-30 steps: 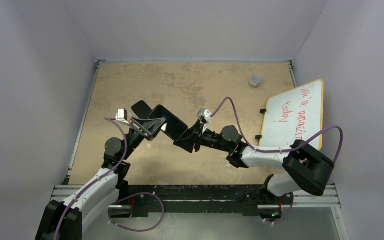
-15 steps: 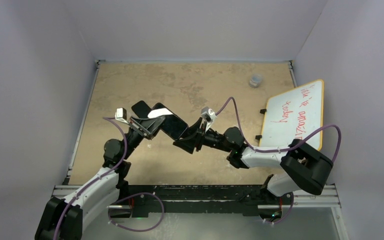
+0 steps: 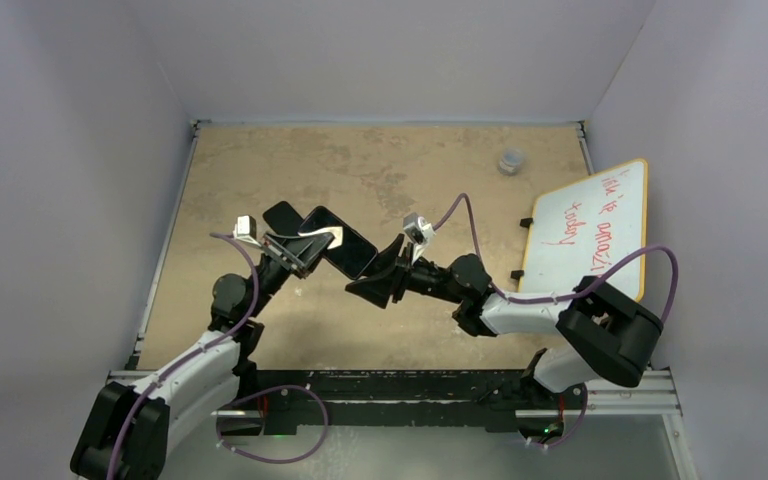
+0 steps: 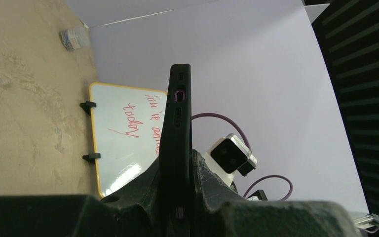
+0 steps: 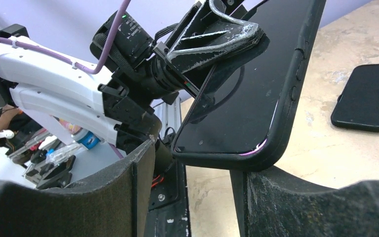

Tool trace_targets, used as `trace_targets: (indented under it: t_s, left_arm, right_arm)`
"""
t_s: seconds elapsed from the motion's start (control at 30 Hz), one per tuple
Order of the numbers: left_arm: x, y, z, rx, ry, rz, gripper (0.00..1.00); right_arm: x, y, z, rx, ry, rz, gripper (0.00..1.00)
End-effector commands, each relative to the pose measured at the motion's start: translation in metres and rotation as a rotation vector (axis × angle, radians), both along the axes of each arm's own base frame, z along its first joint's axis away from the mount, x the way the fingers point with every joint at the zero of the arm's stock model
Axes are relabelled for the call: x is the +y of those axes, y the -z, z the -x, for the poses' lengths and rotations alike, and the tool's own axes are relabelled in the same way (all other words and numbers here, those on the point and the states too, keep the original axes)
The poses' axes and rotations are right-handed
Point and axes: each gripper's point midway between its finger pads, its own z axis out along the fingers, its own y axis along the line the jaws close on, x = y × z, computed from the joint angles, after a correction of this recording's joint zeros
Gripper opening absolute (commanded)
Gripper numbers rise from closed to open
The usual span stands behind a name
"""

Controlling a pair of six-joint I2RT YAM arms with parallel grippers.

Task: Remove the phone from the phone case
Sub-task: Remove the phone case from the phone.

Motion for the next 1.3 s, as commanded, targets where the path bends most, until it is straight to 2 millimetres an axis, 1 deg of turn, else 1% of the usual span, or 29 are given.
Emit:
trace_targets:
  t_s: [0.0, 0.1, 0.3, 0.37, 0.47, 0.53, 0.7, 0.83, 0.9, 1.0, 1.13, 1.27]
  left_arm:
    - [0.002, -0.036, 0.005, -0.131, -0.007, 0.040, 0.00]
    - [0.000, -0.037, 0.006, -0.139, 0.000, 0.032, 0.00]
    - [0.000, -0.032, 0.009, -0.139, 0.007, 0.015, 0.00]
    - [0.000, -0.031, 0.010, -0.136, 0.009, 0.015, 0.00]
    - [0.000, -0.032, 0.011, -0.133, 0.010, 0.017, 0.00]
    - [-0.001, -0.032, 0.010, -0.130, 0.015, 0.014, 0.00]
    - [-0.006, -0.027, 0.010, -0.090, 0.048, 0.004, 0.00]
    - [-0.012, -0.023, 0.011, -0.065, 0.085, -0.013, 0.00]
    - [-0.016, -0.019, 0.012, -0.052, 0.107, -0.042, 0.00]
    - [-0.019, -0.012, 0.014, -0.030, 0.133, -0.075, 0.00]
    - [-0.025, -0.006, 0.021, -0.014, 0.190, -0.104, 0.00]
    - [-0.034, 0.006, 0.033, 0.013, 0.286, -0.141, 0.00]
  right_arm:
    - [-0.001, -0.033, 0.006, -0.074, -0.023, -0.090, 0.58]
    - [-0.002, -0.032, 0.005, -0.055, -0.014, -0.100, 0.56]
    - [-0.005, -0.040, -0.004, -0.041, 0.039, -0.140, 0.53]
    - [-0.006, -0.041, -0.008, -0.035, 0.061, -0.145, 0.51]
    - [-0.003, -0.040, -0.007, -0.038, 0.050, -0.139, 0.47]
    - [-0.001, -0.037, -0.006, -0.038, 0.038, -0.132, 0.41]
    - [0.003, -0.024, -0.006, -0.055, 0.024, -0.091, 0.16]
    - [0.005, -0.012, -0.008, -0.073, 0.024, -0.048, 0.00]
    - [0.006, -0.009, -0.009, -0.090, 0.026, -0.029, 0.00]
    - [0.006, -0.003, -0.015, -0.107, 0.057, 0.003, 0.00]
    - [0.004, 0.002, -0.026, -0.148, 0.096, 0.046, 0.00]
    - [0.000, 0.006, -0.042, -0.206, 0.139, 0.114, 0.00]
